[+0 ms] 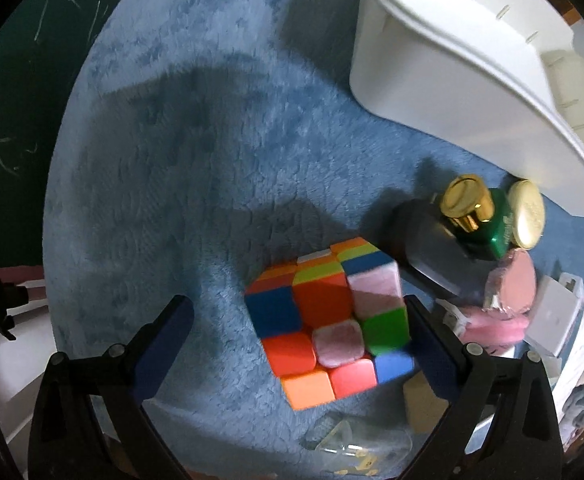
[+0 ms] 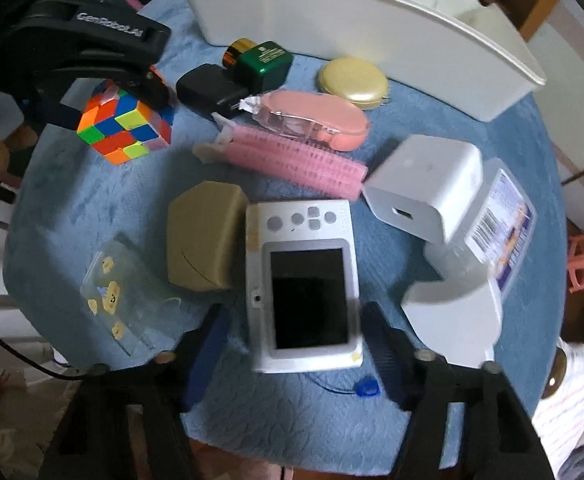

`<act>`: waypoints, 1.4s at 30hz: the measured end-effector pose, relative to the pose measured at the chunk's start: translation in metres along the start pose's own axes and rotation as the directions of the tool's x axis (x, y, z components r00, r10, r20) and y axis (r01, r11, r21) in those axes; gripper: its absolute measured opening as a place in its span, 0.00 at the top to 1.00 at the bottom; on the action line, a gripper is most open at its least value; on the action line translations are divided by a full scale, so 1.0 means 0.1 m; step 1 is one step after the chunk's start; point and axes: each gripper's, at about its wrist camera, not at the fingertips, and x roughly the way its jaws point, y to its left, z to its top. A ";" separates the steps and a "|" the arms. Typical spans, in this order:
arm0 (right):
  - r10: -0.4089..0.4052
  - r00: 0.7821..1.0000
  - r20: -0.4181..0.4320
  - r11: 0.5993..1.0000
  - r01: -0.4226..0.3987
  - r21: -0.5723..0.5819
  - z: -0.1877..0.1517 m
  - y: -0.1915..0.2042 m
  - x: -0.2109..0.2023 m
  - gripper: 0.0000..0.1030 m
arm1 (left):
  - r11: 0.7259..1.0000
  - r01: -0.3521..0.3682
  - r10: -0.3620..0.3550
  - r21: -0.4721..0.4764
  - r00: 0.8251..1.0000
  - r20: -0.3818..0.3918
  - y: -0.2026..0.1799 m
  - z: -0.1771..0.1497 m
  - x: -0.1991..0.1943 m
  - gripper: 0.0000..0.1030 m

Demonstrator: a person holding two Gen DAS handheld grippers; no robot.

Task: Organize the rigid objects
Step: 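Grasp the Rubik's cube with the left tool while the right tool grasps the white game device, then carry both into the white tray and open both tools to release them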

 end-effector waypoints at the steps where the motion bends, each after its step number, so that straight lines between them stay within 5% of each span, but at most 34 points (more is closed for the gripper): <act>1: 0.004 1.000 -0.010 1.000 -0.004 -0.002 0.02 -0.01 0.05 0.43 | 1.000 -0.003 0.003 -0.003 1.000 -0.008 0.01 0.02 0.04 0.02; 7: 0.031 0.999 -0.032 0.999 -0.031 -0.018 0.11 0.00 0.18 0.42 | 0.999 0.021 -0.024 -0.027 0.995 -0.097 0.05 0.10 0.26 0.11; 13: -0.007 0.999 -0.050 0.999 0.004 -0.053 0.21 0.22 0.24 0.35 | 0.999 0.034 -0.035 -0.011 0.998 -0.050 0.11 0.07 0.24 0.13; 15: -0.016 0.999 -0.032 1.000 0.015 -0.024 0.18 0.29 0.29 0.45 | 0.999 0.034 -0.034 0.005 0.999 -0.035 0.15 -0.10 0.23 0.22; 17: 0.019 0.999 -0.044 1.000 -0.018 0.015 0.20 0.27 0.28 0.45 | 0.998 0.059 -0.059 0.027 0.998 -0.006 0.17 -0.17 0.15 0.40; 22: 0.095 0.993 -0.069 0.992 -0.089 0.087 0.20 0.26 0.20 0.45 | 0.991 0.124 -0.123 0.046 0.992 -0.026 0.33 -0.26 0.03 0.40; 27: 0.128 0.992 -0.004 0.985 -0.127 0.114 0.26 0.30 -0.30 0.45 | 0.977 0.116 -0.137 0.181 0.985 0.105 0.38 -0.40 -0.53 0.40; 32: 0.103 0.987 0.126 0.982 -0.120 0.143 0.55 0.30 -0.98 0.45 | 0.938 0.123 -0.222 0.324 0.931 0.289 0.27 -0.37 -1.34 0.40; 35: 0.067 0.974 0.218 0.982 -0.103 0.160 0.67 -0.06 -1.63 0.45 | 0.914 0.138 -0.286 0.382 0.887 0.362 0.14 -0.19 -1.64 0.40; 38: 0.012 0.953 0.303 0.984 -0.066 0.166 1.04 -0.28 -2.06 0.45 | 0.888 0.199 -0.364 0.414 0.855 0.369 0.04 0.02 -1.89 0.40; 42: -0.064 0.933 0.353 0.983 -0.001 0.182 1.45 -0.42 -2.31 0.45 | 0.864 0.283 -0.428 0.416 0.849 0.309 -0.09 0.37 -1.88 0.40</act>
